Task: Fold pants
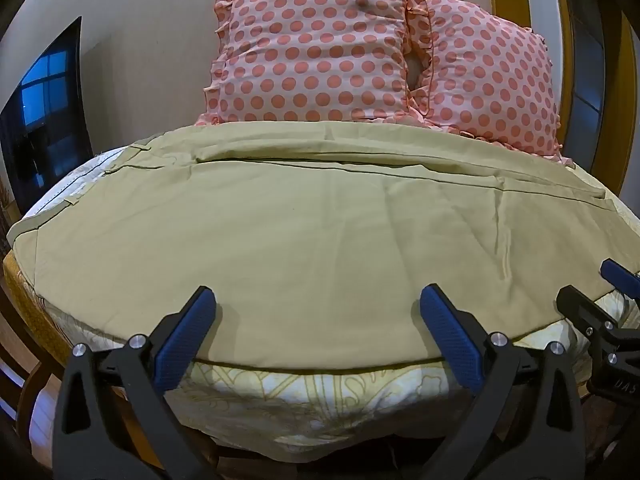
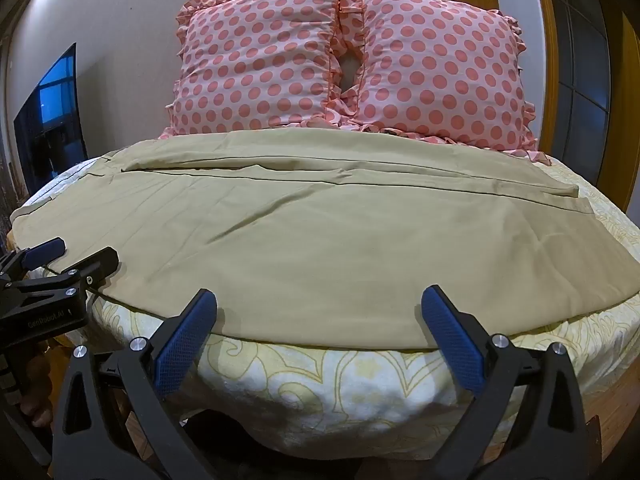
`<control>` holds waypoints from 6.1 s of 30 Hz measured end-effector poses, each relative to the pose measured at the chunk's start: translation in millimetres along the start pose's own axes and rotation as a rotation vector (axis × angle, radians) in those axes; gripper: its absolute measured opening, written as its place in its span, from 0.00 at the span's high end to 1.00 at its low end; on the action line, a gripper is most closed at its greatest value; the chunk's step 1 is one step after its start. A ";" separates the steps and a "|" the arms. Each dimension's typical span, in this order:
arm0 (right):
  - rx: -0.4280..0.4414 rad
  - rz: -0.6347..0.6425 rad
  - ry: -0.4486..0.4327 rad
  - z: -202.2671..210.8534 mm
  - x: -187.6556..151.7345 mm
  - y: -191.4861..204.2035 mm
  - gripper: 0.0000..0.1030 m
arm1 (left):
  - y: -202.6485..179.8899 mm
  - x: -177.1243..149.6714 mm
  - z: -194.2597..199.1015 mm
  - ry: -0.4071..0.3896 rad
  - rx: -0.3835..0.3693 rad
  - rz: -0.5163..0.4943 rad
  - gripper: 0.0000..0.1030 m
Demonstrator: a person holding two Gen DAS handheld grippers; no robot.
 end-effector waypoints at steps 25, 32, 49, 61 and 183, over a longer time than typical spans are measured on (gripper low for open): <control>0.000 0.001 -0.002 0.4 -0.3 0.0 0.01 | -0.2 0.1 0.4 -0.008 0.004 -0.004 0.02; 0.000 0.001 -0.003 0.5 -0.3 0.0 0.01 | -0.2 0.1 0.3 -0.011 0.005 -0.003 0.02; 0.001 0.001 -0.004 0.4 -0.7 -0.1 0.01 | -0.3 0.1 0.5 -0.013 0.006 -0.004 0.02; 0.001 0.001 -0.005 0.1 -0.8 -0.3 0.01 | -0.3 0.1 0.6 -0.014 0.006 -0.004 0.02; 0.107 -1.033 -0.172 8.2 93.4 -315.1 0.96 | 183.5 198.0 -239.5 0.342 -0.117 0.400 0.18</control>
Point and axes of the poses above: each gripper's, at about its wrist camera, not at the fingertips, and z roughly against the way its jaws point, y to its left, x to its top, the point moved 1 cm from there along -z, roughly the way its jaws point, and after that the axes turned 14 degrees about -z, right-handed, at the moved point
